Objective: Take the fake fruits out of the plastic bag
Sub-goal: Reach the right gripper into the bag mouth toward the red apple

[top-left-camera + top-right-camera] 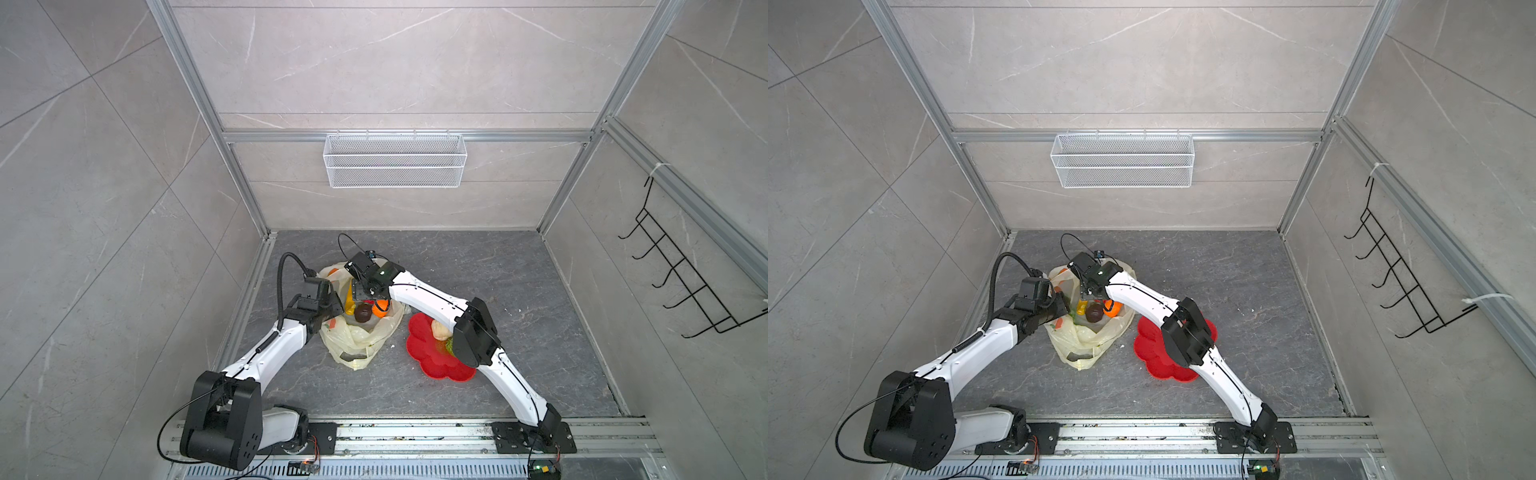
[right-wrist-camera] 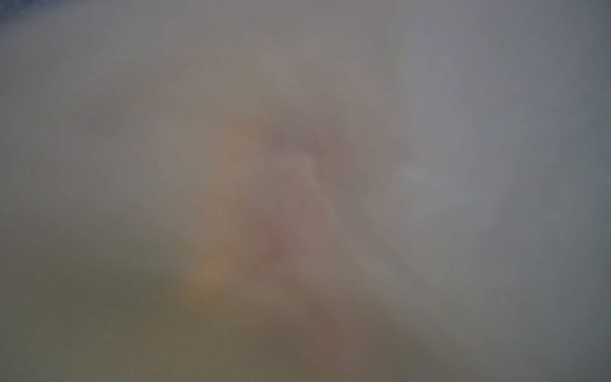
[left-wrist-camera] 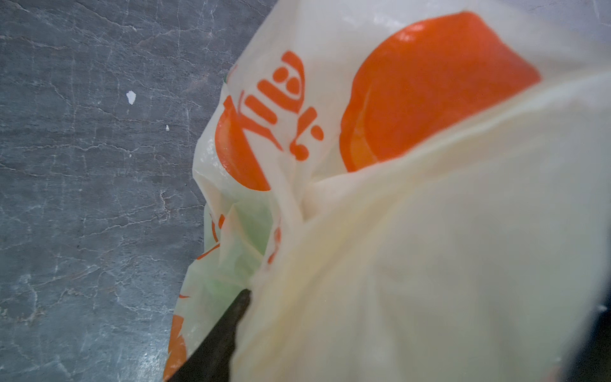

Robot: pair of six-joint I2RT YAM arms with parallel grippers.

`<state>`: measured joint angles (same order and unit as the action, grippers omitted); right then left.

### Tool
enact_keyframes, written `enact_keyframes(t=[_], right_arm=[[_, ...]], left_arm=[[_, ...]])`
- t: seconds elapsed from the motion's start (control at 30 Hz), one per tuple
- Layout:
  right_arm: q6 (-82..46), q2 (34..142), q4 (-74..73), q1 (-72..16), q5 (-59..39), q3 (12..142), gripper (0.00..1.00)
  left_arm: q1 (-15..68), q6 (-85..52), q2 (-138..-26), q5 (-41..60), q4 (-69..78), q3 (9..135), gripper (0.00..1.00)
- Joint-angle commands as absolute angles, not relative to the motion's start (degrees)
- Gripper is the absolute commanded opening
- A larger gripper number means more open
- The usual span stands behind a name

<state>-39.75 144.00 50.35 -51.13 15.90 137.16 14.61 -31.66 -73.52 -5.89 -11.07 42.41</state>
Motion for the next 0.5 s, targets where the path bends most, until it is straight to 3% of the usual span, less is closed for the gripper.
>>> enact_keyframes(t=[0.0, 0.47], right_arm=[[-41.5, 147.6, 56.1, -51.0, 17.6, 143.2, 0.81], [-42.3, 155.2, 60.6, -49.8, 17.4, 153.3, 0.83]], left_arm=[[14.8, -30.8, -72.7, -6.4, -9.9, 42.4, 0.53], [14.8, -31.0, -72.1, -6.6, -10.1, 42.3, 0.56]])
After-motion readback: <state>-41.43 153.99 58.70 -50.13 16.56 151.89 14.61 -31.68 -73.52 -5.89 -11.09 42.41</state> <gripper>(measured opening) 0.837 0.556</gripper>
